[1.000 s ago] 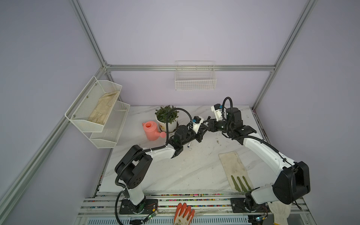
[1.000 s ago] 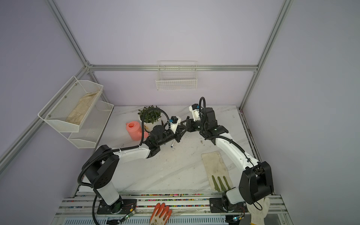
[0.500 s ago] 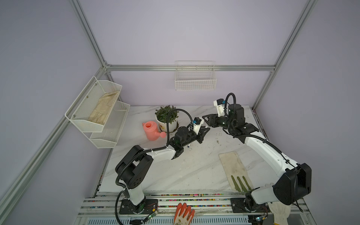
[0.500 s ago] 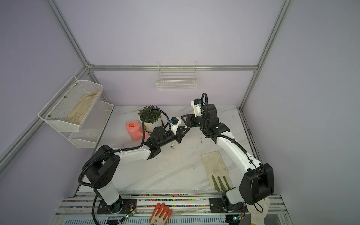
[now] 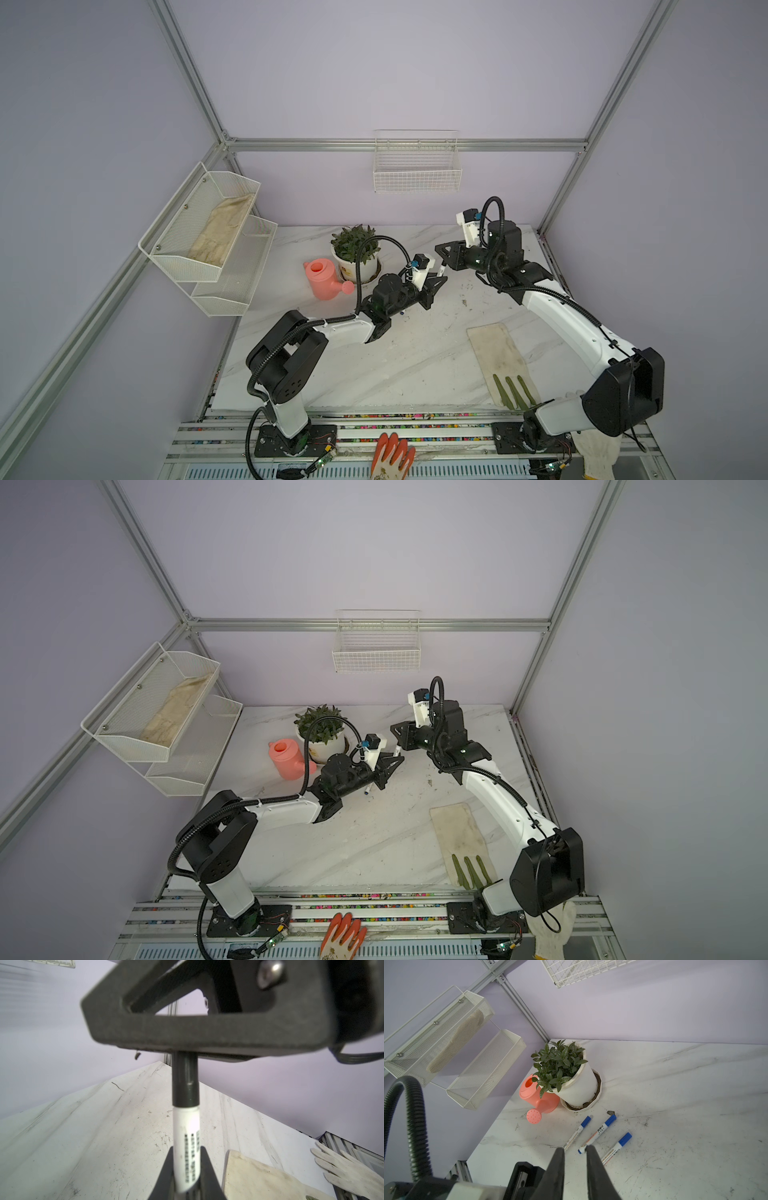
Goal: Insert pens into pen caps
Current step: Put on the pen cap to the pen.
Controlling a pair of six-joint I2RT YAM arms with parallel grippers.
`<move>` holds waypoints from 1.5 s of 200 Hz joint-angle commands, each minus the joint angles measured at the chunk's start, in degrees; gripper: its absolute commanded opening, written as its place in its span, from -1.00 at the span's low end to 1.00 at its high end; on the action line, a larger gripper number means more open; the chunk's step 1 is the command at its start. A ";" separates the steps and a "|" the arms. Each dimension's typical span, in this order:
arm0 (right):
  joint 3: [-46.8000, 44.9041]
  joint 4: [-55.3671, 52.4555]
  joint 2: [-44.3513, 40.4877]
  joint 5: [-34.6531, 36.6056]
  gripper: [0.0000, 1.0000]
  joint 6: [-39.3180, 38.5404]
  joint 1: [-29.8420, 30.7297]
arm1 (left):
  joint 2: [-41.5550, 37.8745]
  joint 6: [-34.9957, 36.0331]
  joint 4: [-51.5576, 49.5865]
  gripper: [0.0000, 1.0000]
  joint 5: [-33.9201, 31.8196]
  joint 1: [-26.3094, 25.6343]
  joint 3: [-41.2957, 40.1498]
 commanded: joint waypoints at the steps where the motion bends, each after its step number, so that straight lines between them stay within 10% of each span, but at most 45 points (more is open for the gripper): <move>1: 0.06 -1.54 0.58 -2.92 -0.77 -0.69 0.29 | -2.17 -0.12 3.56 -1.00 -1.20 -0.21 -1.28; 54: -5.19 -3.44 1.24 -9.62 -1.00 -0.33 1.21 | -3.08 -0.15 10.42 -1.00 -8.57 0.38 0.60; 115: -6.78 -13.69 6.18 7.86 -1.00 -3.61 7.31 | -3.72 7.96 12.00 -1.00 -27.87 -0.02 6.19; 145: -7.08 -12.91 8.31 -3.55 -1.00 -1.11 -0.27 | -3.46 16.82 15.99 -1.00 -36.96 -2.09 4.91; 231: -5.17 -22.39 12.44 -6.00 -1.00 -6.82 3.81 | 2.44 -27.31 30.02 -1.00 -2.75 13.21 12.06; 300: -7.95 -26.34 13.65 -2.73 -1.00 -7.50 5.13 | -1.52 -1.45 18.84 -1.00 -22.02 13.66 18.95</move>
